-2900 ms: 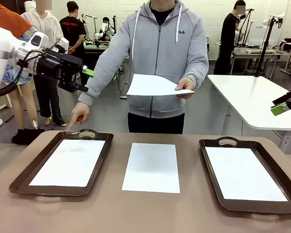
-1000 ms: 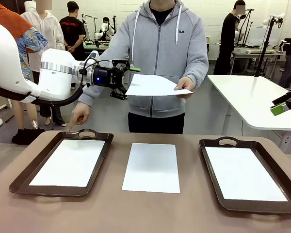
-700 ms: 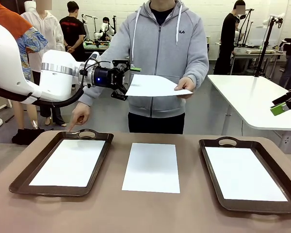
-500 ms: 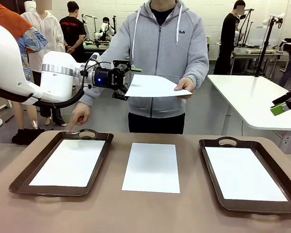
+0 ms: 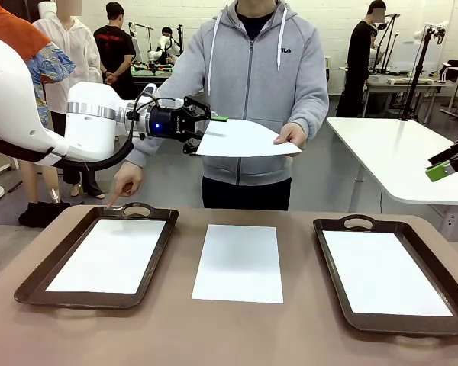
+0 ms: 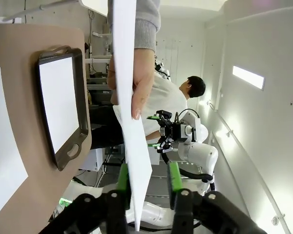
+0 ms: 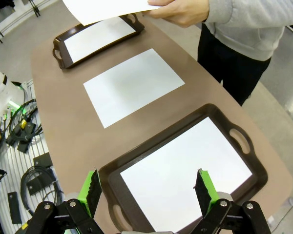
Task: Sort the A4 documents.
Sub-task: Receive the A4 Paper, then place the A4 Paper in the designated Handle tray.
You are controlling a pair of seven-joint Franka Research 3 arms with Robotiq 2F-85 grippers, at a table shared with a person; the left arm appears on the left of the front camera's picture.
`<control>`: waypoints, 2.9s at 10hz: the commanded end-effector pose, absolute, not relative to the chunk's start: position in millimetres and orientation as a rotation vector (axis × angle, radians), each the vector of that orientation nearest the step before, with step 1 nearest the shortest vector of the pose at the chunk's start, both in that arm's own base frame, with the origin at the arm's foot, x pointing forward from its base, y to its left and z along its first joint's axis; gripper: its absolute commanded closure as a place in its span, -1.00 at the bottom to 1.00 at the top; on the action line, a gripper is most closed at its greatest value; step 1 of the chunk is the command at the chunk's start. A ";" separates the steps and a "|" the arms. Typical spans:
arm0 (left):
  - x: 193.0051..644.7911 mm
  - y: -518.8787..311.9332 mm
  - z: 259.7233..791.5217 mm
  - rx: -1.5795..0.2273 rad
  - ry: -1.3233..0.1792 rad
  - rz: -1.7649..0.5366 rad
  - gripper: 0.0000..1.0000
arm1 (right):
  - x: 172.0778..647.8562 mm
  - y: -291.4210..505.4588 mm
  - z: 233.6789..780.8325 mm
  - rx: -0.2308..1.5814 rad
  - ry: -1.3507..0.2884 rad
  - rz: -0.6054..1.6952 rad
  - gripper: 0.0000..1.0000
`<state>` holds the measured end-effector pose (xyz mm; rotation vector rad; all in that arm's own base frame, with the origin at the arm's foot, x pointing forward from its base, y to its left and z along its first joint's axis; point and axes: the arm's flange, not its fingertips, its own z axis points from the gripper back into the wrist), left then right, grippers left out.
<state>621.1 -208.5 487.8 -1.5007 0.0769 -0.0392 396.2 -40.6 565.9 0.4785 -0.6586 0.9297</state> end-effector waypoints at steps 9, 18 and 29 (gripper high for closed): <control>611.5 -203.8 479.7 -1.533 0.070 -0.051 1.00 | 395.8 -40.7 565.2 0.484 -0.659 0.928 -1.00; 618.9 -206.8 481.4 -1.502 0.086 -0.029 1.00 | 395.8 -40.7 565.2 0.484 -0.659 0.928 -1.00; 573.9 -168.9 527.5 -1.445 0.068 -0.252 0.98 | 395.8 -40.7 565.2 0.484 -0.659 0.928 -1.00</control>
